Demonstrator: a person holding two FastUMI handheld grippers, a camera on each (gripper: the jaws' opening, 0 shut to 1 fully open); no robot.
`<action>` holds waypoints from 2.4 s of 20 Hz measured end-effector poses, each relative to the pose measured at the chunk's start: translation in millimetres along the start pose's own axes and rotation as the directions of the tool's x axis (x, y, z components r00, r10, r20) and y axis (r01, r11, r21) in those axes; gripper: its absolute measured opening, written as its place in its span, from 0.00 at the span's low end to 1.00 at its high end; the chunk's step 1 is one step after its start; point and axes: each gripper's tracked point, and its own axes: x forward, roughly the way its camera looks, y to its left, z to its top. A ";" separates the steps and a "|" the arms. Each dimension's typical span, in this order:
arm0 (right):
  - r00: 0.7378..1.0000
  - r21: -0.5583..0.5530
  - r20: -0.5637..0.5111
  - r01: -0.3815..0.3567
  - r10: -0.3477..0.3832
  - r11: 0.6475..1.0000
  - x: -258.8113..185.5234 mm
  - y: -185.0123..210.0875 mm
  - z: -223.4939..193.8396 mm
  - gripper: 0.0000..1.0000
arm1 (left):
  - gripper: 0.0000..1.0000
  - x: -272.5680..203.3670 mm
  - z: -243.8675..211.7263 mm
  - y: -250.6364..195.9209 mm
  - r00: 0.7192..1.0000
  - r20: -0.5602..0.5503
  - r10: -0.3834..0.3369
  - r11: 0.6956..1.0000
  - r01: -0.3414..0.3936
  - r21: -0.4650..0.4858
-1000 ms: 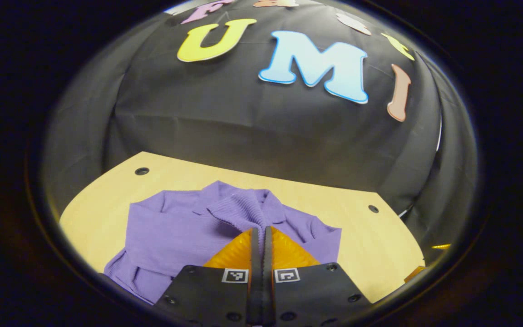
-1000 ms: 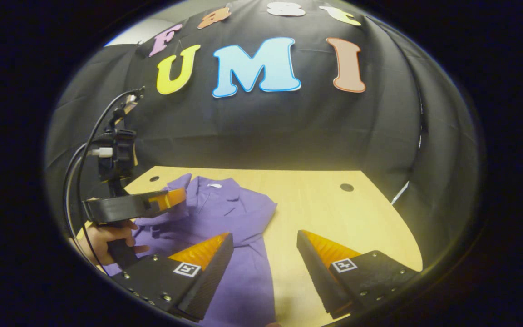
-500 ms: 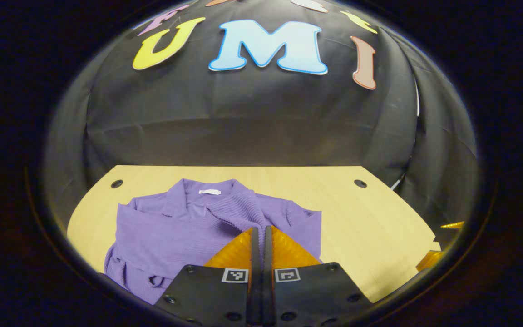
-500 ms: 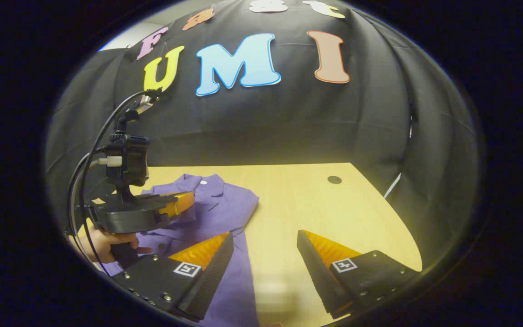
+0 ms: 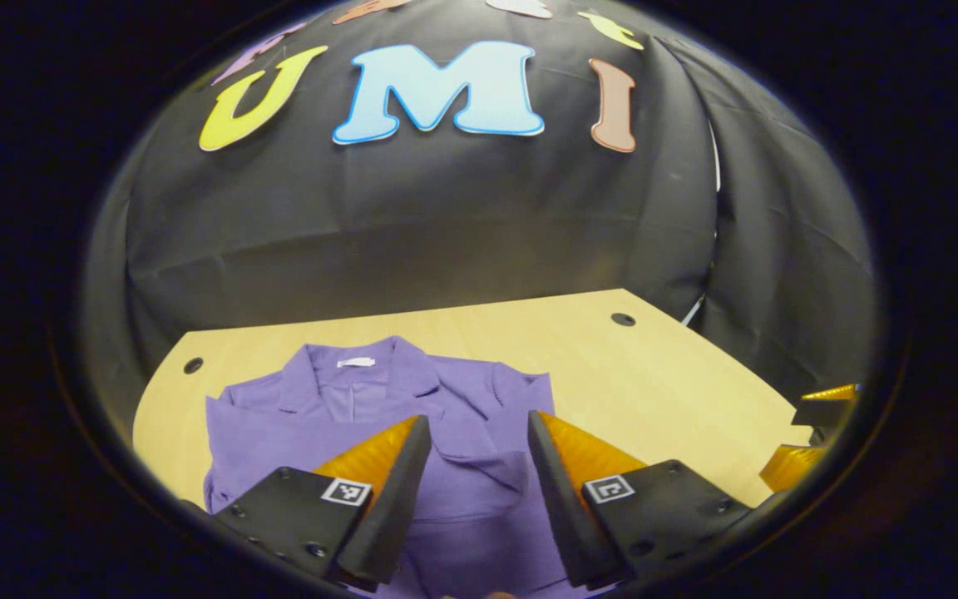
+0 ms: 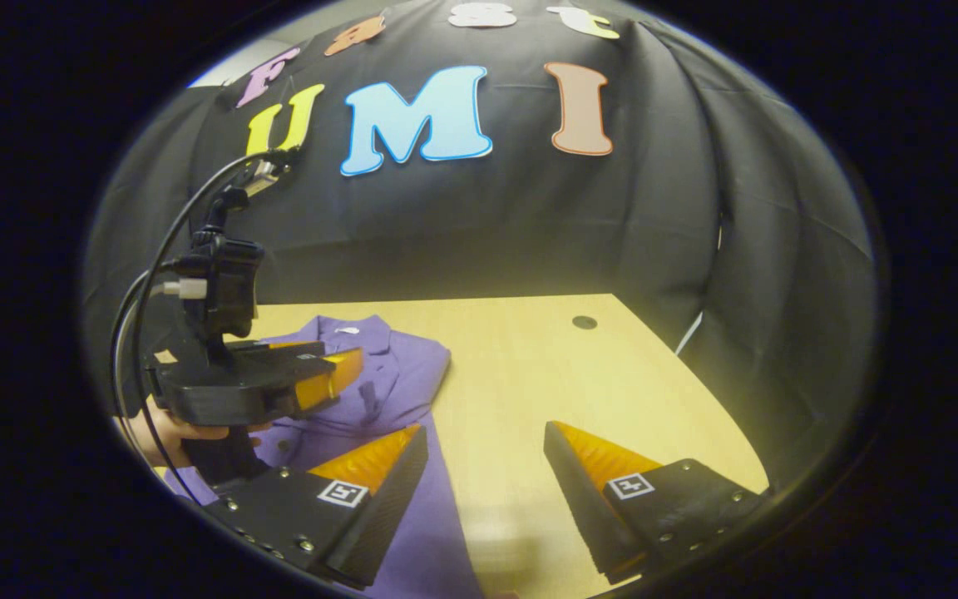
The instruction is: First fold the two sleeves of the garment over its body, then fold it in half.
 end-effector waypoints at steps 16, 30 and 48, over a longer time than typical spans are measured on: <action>0.991 0.000 -0.110 0.075 -0.074 0.997 -66.3 33.4 -110.9 0.89 | 0.96 -215.4 -98.5 129.6 0.994 -0.008 0.112 0.988 -0.113 -0.108; 0.974 0.043 -0.196 0.128 -0.117 0.991 -90.7 31.8 -164.8 0.89 | 0.96 -327.6 -234.0 218.8 0.966 -0.158 0.205 0.971 -0.222 -0.093; 0.951 0.153 -0.309 0.029 0.020 0.988 -84.1 55.8 -214.6 0.98 | 0.98 -348.1 -296.2 239.2 0.934 -0.260 0.244 0.959 -0.273 -0.080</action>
